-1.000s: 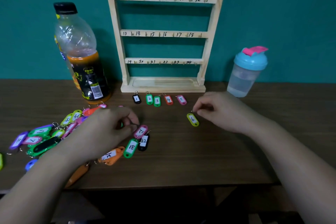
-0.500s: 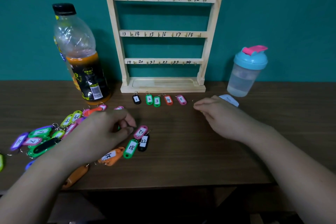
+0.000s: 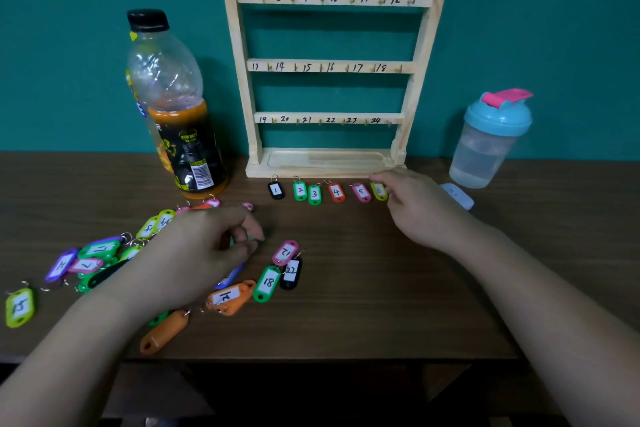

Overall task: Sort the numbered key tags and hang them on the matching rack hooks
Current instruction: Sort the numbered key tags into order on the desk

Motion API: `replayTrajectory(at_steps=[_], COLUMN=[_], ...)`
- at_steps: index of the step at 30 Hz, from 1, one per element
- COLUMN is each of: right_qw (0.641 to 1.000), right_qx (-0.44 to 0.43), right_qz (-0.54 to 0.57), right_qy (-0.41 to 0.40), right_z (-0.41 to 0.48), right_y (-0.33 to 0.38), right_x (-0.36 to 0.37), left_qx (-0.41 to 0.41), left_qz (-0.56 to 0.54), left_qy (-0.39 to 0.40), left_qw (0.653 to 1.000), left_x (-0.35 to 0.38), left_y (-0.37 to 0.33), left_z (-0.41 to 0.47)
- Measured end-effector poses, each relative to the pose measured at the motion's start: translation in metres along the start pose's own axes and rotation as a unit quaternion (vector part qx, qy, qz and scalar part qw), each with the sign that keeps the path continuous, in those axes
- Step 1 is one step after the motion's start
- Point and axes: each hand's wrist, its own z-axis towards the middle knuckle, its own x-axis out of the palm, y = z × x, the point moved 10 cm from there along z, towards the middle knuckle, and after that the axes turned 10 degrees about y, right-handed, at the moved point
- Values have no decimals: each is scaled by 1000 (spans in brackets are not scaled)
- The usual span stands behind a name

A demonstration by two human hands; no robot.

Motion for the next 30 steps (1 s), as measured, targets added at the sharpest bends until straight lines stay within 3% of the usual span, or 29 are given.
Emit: replayTrajectory(at_steps=[9,19,30], right_qw=[992,968,974], right_qx=[-124,-245,-219], right_qz=[-7,27,33], right_qy=[-12,39,46], right_z=[-18,-33,-25], right_y=[93,152,127], right_x=[15,59,60], left_qx=[-15,-39,-49], left_qz=[30,41,86], left_qy=[56,99,29], left_qw=[998,993,995], left_x=[-9,-2,-2], left_y=[14,22,18], left_z=[-12,-15,-4])
